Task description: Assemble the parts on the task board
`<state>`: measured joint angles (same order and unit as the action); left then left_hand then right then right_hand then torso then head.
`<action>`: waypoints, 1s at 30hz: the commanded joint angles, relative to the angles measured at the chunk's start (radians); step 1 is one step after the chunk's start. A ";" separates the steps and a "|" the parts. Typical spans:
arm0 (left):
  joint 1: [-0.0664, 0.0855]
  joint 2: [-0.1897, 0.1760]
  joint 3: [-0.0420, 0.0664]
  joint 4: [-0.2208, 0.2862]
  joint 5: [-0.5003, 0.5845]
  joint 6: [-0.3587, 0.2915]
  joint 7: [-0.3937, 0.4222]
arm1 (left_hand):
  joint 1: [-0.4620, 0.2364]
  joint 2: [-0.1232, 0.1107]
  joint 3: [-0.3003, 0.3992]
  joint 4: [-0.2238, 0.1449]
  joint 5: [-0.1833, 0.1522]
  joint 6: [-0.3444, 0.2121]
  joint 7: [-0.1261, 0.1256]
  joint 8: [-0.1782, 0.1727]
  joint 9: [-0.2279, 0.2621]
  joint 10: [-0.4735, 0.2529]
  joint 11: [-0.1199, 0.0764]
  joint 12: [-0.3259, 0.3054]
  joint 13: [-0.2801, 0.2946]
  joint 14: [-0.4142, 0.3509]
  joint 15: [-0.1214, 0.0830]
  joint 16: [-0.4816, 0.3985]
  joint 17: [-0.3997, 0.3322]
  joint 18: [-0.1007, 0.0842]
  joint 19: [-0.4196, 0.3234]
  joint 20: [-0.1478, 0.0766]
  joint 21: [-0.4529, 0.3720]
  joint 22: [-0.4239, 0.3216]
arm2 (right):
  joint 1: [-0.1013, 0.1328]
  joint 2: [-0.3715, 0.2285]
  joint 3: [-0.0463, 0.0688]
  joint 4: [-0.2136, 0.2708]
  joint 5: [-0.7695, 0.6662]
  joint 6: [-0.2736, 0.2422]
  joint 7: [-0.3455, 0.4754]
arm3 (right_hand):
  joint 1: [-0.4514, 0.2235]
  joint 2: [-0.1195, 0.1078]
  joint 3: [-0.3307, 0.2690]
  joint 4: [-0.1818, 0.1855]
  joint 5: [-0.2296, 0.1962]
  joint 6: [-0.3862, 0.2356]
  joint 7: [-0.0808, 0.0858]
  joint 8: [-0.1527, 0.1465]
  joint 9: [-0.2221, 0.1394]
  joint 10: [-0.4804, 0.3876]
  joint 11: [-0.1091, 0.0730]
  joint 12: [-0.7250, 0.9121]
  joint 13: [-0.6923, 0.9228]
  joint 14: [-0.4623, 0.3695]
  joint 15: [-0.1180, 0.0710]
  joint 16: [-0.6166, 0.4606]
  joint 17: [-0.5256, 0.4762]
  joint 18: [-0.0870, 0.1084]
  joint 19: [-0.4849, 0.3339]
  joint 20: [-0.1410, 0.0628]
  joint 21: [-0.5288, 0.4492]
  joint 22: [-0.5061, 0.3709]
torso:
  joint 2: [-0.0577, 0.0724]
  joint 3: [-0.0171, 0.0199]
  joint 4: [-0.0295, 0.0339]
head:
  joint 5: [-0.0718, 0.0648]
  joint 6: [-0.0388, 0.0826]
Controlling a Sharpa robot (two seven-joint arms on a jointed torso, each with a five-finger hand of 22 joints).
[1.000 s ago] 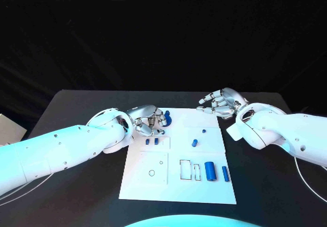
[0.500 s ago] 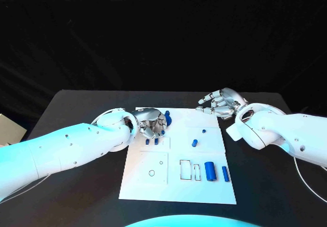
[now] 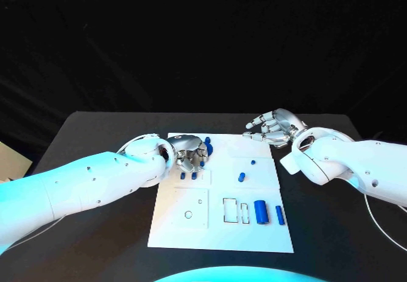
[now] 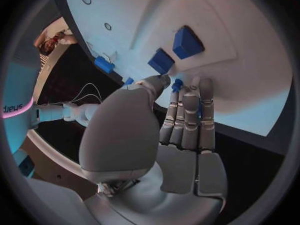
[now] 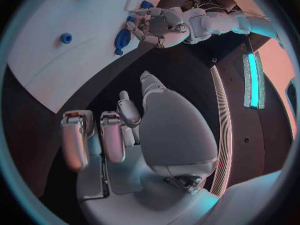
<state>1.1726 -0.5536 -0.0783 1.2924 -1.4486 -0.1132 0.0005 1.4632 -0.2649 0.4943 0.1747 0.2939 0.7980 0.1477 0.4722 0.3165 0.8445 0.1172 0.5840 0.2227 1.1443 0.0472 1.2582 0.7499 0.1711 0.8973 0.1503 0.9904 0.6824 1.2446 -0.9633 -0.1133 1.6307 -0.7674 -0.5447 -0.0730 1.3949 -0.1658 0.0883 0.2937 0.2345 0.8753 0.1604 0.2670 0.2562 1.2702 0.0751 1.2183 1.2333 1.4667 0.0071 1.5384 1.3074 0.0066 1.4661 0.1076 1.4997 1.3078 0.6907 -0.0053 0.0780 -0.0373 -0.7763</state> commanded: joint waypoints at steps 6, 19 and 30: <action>0.000 0.011 0.000 -0.009 -0.010 0.032 -0.023 | 0.001 0.019 0.014 -0.010 -0.006 0.030 -0.003 -0.013 -0.006 0.024 -0.008 0.012 -0.006 0.033 -0.005 0.039 0.041 0.014 0.008 -0.006 0.023 0.014 | -0.001 0.002 0.000 0.002 -0.008 0.010 0.009 | 0.006 0.008 -0.003 -0.003 0.005 -0.001 -0.002 0.005 -0.002 -0.004 -0.001 -0.009 -0.004 0.085 -0.007 -0.006 0.199 0.011 0.075 -0.004 -0.004 0.229 | -0.001 0.0004 0.0006 | -0.002 -0.001; 0.001 0.020 0.001 -0.025 -0.003 0.068 -0.039 | 0.010 0.031 0.038 -0.031 -0.009 0.052 0.001 -0.031 -0.015 0.037 -0.014 0.008 -0.019 0.058 -0.012 0.068 0.063 0.013 0.010 -0.015 0.052 0.033 | -0.001 0.001 0.000 0.003 -0.010 0.011 0.008 | 0.006 0.008 -0.003 -0.003 0.005 -0.001 -0.002 0.005 -0.002 -0.004 -0.001 -0.009 -0.004 0.085 -0.007 -0.006 0.199 0.011 0.075 -0.004 -0.004 0.229 | 0.000 0.0006 0.0008 | -0.005 -0.001; 0.001 0.025 0.001 -0.028 -0.004 0.077 -0.043 | 0.030 0.061 0.073 -0.082 -0.014 0.106 0.000 -0.038 -0.016 0.100 -0.035 0.025 -0.024 0.133 -0.030 0.128 0.162 0.014 0.016 -0.029 0.108 0.070 | -0.001 0.001 0.000 0.003 -0.010 0.011 0.009 | 0.006 0.009 -0.003 -0.003 0.005 -0.001 -0.002 0.006 -0.002 -0.002 -0.001 -0.008 -0.003 0.086 -0.007 -0.005 0.200 0.010 0.076 -0.004 -0.002 0.230 | 0.000 0.0004 0.0006 | -0.006 -0.002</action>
<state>1.1789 -0.5307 -0.0723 1.2675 -1.4497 -0.0766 -0.0256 1.4924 -0.2181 0.5658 0.0998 0.2842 0.8983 0.1478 0.4389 0.2992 0.9361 0.0847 0.6052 0.1971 1.2714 0.0191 1.3826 0.9050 0.1702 0.9133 0.1265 1.0941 0.7487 1.2445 -0.9629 -0.1133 1.6318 -0.7679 -0.5446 -0.0733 1.3988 -0.1619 0.0884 0.2937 0.2345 0.8753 0.1604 0.2669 0.2555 1.2703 0.0752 1.2118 1.2304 1.4667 0.0071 1.5384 1.3081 0.0067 1.4661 0.1076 1.4998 1.3074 0.6901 -0.0048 0.0786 -0.0434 -0.7782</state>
